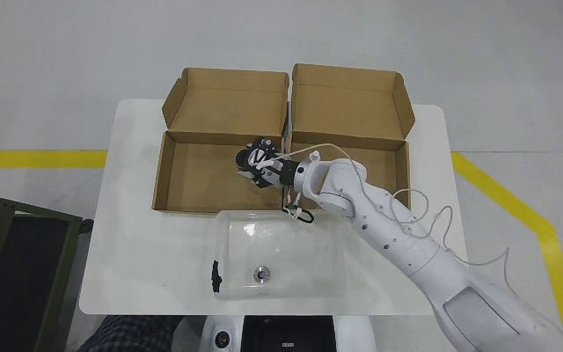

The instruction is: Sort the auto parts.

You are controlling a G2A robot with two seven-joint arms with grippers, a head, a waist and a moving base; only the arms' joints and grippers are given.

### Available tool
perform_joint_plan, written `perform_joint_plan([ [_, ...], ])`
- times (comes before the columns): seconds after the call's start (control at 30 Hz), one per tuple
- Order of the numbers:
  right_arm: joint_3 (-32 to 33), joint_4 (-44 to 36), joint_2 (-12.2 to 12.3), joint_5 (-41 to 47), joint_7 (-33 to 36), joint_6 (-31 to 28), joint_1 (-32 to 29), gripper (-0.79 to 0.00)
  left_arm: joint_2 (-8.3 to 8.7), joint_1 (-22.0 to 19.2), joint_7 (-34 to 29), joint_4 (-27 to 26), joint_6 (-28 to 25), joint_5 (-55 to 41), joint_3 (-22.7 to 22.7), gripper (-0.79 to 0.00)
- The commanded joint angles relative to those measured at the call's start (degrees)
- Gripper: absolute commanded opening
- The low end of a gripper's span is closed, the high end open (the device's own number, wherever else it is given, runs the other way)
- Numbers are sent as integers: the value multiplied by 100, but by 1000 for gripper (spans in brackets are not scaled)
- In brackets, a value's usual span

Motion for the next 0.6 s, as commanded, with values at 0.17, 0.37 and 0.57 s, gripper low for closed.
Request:
perform_joint_plan([
  [0.17, -45, 436, -128, -101, -48, 119, 108, -785, 0, 0, 0, 0, 0, 0, 0, 0],
  [0.37, -28, 607, -197, -193, -46, 132, 130, -754, 0, 0, 0, 0, 0, 0, 0, 0],
  [0.57, 20, 626, -236, -311, 27, 106, 125, -526, 0, 0, 0, 0, 0, 0, 0, 0],
])
